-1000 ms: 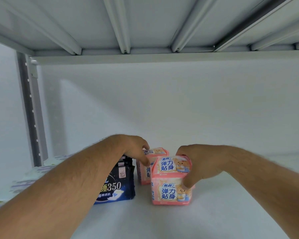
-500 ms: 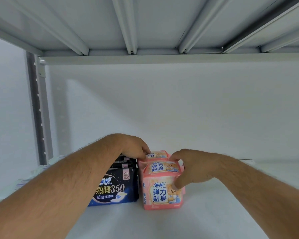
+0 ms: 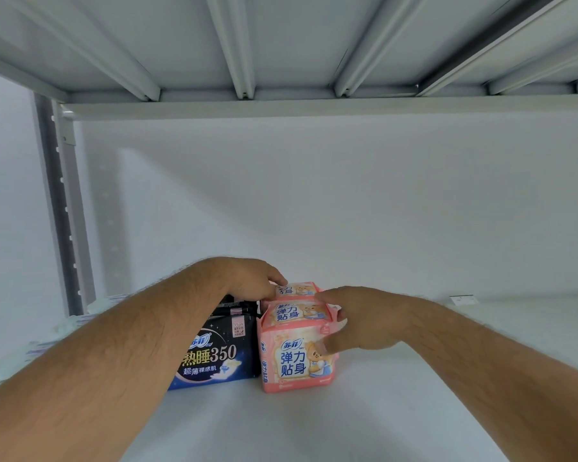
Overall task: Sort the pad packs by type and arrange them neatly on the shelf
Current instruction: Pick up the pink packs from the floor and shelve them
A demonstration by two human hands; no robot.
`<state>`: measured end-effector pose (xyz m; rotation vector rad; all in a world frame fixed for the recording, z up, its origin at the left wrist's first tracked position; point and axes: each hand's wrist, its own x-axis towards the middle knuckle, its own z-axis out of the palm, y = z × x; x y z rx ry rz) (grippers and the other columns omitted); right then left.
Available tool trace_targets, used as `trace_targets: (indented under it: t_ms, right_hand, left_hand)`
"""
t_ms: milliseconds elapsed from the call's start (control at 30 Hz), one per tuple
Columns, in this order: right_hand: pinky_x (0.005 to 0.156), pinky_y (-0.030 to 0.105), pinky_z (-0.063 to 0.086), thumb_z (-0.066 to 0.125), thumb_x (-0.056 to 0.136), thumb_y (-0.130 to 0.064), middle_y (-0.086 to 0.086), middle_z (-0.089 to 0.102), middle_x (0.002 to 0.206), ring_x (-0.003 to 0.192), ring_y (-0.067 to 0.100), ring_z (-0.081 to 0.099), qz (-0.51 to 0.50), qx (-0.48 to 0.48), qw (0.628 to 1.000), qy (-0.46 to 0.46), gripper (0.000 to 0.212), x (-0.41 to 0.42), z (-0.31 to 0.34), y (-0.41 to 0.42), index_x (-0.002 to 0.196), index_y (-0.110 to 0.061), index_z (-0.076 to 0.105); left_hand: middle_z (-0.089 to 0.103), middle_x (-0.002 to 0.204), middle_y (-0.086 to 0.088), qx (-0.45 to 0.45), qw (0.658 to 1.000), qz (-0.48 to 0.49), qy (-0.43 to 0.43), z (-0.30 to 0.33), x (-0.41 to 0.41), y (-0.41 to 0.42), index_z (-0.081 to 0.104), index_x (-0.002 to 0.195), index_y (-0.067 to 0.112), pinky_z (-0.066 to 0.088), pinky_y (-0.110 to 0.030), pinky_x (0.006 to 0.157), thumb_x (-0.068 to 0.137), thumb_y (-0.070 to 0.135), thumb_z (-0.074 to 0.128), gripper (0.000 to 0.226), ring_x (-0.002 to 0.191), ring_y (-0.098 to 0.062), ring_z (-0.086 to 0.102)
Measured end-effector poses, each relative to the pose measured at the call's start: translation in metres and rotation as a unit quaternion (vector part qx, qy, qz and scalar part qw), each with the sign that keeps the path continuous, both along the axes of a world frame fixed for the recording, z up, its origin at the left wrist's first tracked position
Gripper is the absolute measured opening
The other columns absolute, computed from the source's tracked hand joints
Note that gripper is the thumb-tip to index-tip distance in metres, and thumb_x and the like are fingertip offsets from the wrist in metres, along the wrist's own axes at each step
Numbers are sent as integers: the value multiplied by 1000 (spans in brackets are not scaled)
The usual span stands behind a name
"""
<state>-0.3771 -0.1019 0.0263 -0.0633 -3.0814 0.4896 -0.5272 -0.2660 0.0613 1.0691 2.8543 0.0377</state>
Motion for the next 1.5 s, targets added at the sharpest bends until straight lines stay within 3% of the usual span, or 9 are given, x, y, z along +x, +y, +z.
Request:
trace_targets:
  t_ms: [67, 200, 333, 633, 733, 800, 1033, 1233, 1500]
  right_hand:
    - [93, 17, 40, 78, 84, -45, -18, 52, 136, 121, 7, 52, -6, -12, 1000, -7, 73, 9, 1, 0, 146, -34, 42]
    - [116, 26, 29, 63, 93, -54, -9, 30, 161, 145, 12, 34, -50, 59, 997, 1, 81, 27, 4, -1, 158, -25, 24]
    - [121, 29, 18, 46, 100, -55, -4, 15, 167, 152, 16, 18, -94, 115, 989, 15, 75, 49, 5, -6, 160, -22, 14]
    - [115, 45, 33, 41, 101, -50, 3, 33, 158, 146, 27, 29, -121, 207, 970, 34, 62, 128, -2, -26, 152, -16, 32]
    - [111, 44, 37, 43, 100, -50, 2, 39, 152, 141, 27, 35, -108, 203, 972, 46, 60, 162, -7, -28, 149, -16, 36]
    - [107, 43, 40, 43, 99, -51, 1, 43, 147, 138, 27, 39, -93, 202, 974, 53, 58, 189, -12, -29, 145, -16, 39]
    - [113, 46, 35, 40, 100, -52, 0, 33, 158, 146, 26, 29, -54, 204, 976, 59, 63, 293, -31, -27, 152, -17, 33]
    - [119, 45, 28, 40, 101, -51, 0, 19, 166, 152, 24, 19, -50, 184, 979, 73, 67, 375, -38, -35, 157, -18, 24]
    - [120, 44, 27, 42, 101, -52, 0, 18, 167, 151, 24, 20, -70, 167, 979, 98, 68, 484, -75, -63, 158, -20, 22]
  left_hand:
    - [35, 157, 3, 30, 1000, 1, -3, 2, 4, -4, 41, 148, 34, 28, -32, 113, 99, 36, 50, 49, 141, -16, 35]
    - [32, 158, 3, 63, 998, -15, 5, 6, 18, -14, 35, 150, 32, 28, -28, 111, 100, 38, 50, 52, 141, -16, 34]
    - [21, 162, 5, 51, 997, -36, 42, 5, 41, -19, 24, 155, 28, 22, -28, 117, 101, 38, 48, 60, 146, -16, 26]
    - [16, 164, 4, 32, 995, -8, 92, -6, 141, -45, 16, 157, 27, 23, -36, 120, 99, 44, 41, 65, 147, -20, 23]
    - [35, 156, 3, 60, 993, 16, 96, -13, 193, -56, 34, 148, 28, 38, -35, 106, 98, 43, 43, 54, 134, -24, 42]
    - [39, 151, 7, 80, 992, 30, 98, -21, 234, -60, 35, 148, 32, 41, -31, 97, 97, 43, 43, 52, 129, -23, 46]
    - [19, 163, 6, 50, 992, 56, 105, -66, 377, -41, 21, 155, 25, 31, -42, 115, 96, 53, 36, 67, 147, -23, 25]
    - [7, 165, 4, 43, 991, 53, 113, -79, 477, -36, 12, 157, 25, 23, -44, 119, 100, 50, 31, 65, 150, -20, 13]
    - [3, 166, 5, 85, 991, 14, 99, -107, 563, -72, 8, 158, 26, 17, -41, 121, 100, 46, 32, 65, 151, -18, 9]
